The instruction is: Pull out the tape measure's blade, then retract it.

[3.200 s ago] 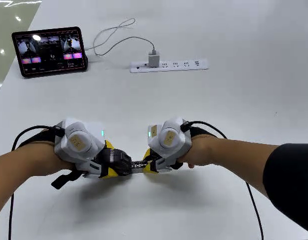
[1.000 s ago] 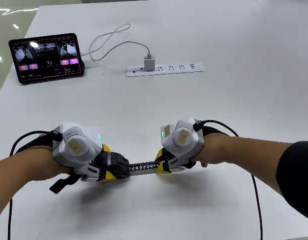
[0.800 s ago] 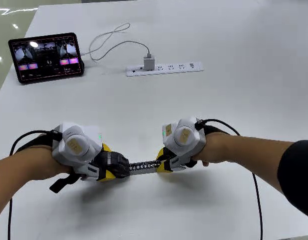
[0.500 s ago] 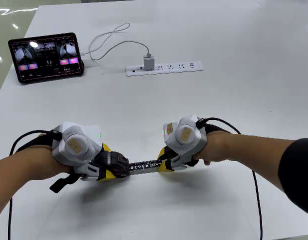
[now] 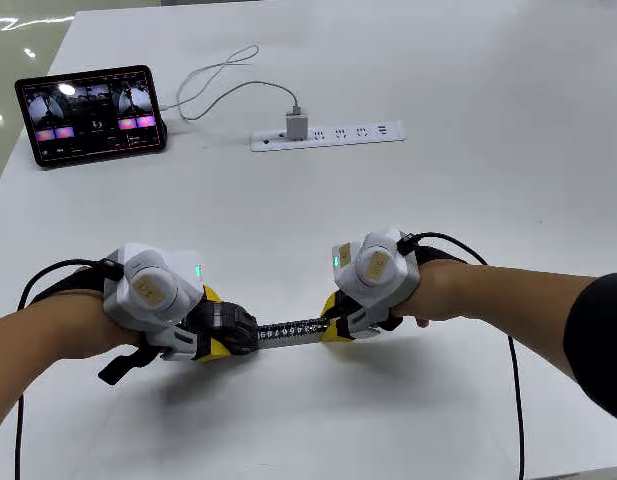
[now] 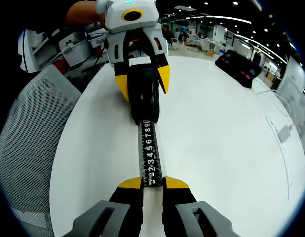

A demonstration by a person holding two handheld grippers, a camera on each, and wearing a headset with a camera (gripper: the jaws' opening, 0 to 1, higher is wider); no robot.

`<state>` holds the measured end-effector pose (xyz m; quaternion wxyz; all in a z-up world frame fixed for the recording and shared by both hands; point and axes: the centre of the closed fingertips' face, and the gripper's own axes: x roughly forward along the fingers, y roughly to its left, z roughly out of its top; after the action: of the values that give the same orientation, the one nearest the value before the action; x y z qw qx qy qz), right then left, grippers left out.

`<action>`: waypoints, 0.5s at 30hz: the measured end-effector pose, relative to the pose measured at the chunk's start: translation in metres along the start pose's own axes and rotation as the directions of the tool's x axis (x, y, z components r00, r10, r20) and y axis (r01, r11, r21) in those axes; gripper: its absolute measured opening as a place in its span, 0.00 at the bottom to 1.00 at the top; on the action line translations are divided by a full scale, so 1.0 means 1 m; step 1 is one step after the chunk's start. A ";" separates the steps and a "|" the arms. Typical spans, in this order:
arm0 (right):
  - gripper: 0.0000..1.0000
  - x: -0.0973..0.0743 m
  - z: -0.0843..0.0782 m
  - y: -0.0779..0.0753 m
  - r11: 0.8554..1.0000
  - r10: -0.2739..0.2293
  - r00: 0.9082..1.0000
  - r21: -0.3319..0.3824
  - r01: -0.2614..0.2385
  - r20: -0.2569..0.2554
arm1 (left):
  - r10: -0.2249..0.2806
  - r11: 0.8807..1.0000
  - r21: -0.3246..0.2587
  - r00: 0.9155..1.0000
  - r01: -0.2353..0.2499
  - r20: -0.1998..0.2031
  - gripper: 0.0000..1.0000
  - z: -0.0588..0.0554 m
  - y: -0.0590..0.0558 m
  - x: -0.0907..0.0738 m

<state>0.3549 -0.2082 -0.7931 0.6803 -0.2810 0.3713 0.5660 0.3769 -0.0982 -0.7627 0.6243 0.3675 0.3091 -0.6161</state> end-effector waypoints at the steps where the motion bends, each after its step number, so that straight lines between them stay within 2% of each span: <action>1: 0.10 0.000 -0.001 0.000 1.000 0.000 1.000 0.001 0.000 -0.001 | 0.000 1.000 0.000 1.000 0.000 0.000 0.32 0.000 0.000 0.000; 15: 0.10 -0.003 -0.005 -0.001 1.000 -0.002 1.000 0.010 0.002 -0.006 | 0.002 1.000 -0.001 1.000 -0.002 0.001 0.32 0.000 0.000 0.000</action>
<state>0.3547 -0.2139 -0.7930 0.6811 -0.2797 0.3761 0.5625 0.3770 -0.0982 -0.7628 0.6254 0.3673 0.3087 -0.6154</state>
